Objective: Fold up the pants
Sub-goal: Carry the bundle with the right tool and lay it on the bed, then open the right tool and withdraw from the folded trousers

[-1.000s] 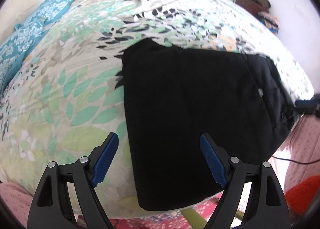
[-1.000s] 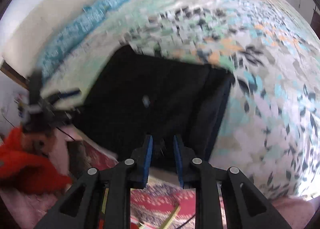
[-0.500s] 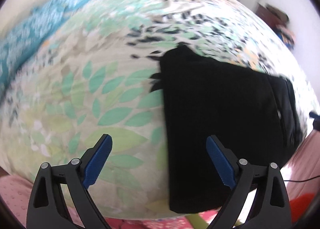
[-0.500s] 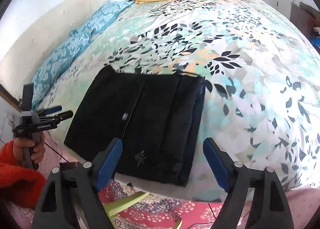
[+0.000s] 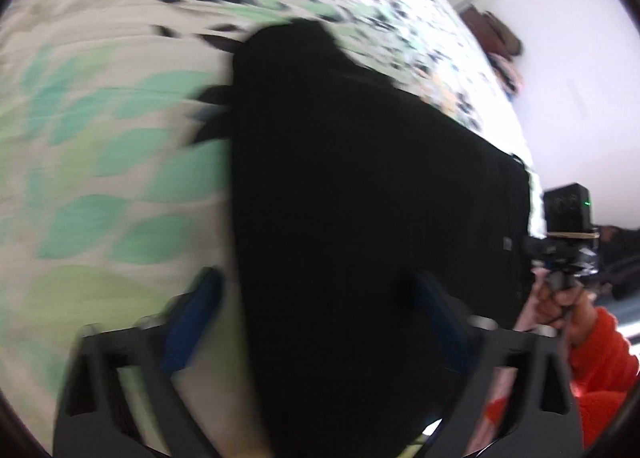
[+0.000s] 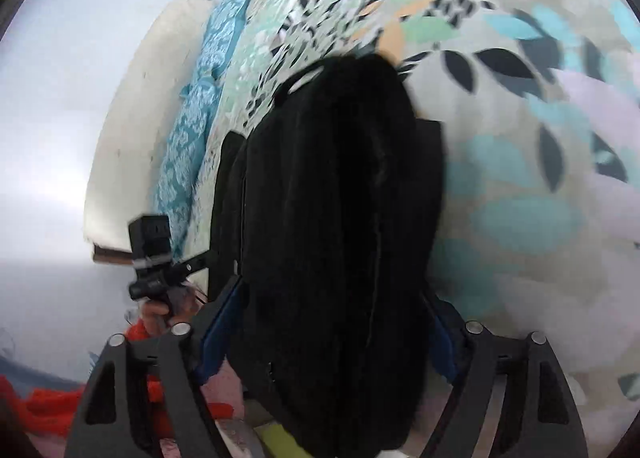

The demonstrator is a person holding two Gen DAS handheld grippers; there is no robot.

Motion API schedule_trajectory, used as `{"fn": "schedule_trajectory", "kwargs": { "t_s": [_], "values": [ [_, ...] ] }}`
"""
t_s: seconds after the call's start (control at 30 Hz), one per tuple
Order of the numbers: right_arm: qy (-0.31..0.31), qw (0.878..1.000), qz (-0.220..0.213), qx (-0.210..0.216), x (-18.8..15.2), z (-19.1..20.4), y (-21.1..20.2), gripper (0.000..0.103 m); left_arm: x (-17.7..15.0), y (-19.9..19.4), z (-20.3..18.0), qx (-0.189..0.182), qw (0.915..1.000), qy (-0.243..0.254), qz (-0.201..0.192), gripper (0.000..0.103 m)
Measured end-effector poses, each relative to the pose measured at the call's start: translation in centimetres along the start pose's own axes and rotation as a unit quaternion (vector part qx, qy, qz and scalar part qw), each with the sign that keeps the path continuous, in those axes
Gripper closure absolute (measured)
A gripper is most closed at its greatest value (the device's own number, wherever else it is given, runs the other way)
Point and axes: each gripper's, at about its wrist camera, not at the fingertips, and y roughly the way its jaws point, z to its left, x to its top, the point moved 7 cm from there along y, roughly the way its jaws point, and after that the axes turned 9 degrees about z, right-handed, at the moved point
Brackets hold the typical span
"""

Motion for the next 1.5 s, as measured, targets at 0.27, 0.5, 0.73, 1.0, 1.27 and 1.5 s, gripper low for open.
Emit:
{"fn": "schedule_trajectory", "kwargs": {
  "t_s": [0.27, 0.5, 0.73, 1.0, 1.27, 1.5],
  "values": [
    [-0.039, 0.997, -0.052, 0.05, 3.3, 5.1, -3.1, 0.063, 2.7, -4.9, -3.6, 0.014, 0.9981, 0.028, -0.053, 0.082],
    [-0.066, 0.992, -0.105, -0.011, 14.5, 7.4, -6.1, 0.064, 12.6, -7.8, -4.7, 0.075, 0.9889, 0.038, -0.123, 0.078],
    [0.018, 0.978, -0.114, -0.171, 14.0, 2.4, -5.4, 0.036, 12.3, -6.3, -1.7, 0.214, 0.9631, 0.01, -0.162, 0.03],
    [-0.028, 0.942, -0.16, -0.293, 5.6, 6.5, -4.1, 0.0, 3.9, -8.7, -3.0, 0.296, 0.9245, -0.014, -0.24, 0.005],
    [-0.082, 0.902, -0.227, -0.358, 2.7, 12.8, -7.9, 0.0, 5.3, -14.6, -9.1, 0.323, 0.9028, 0.034, -0.282, 0.002],
    [-0.114, 0.878, -0.222, -0.409, 2.2, 16.3, -9.3, 0.0, 3.5, -17.8, -10.8, 0.321, 0.8969, 0.023, -0.304, 0.002]
  ]
}}
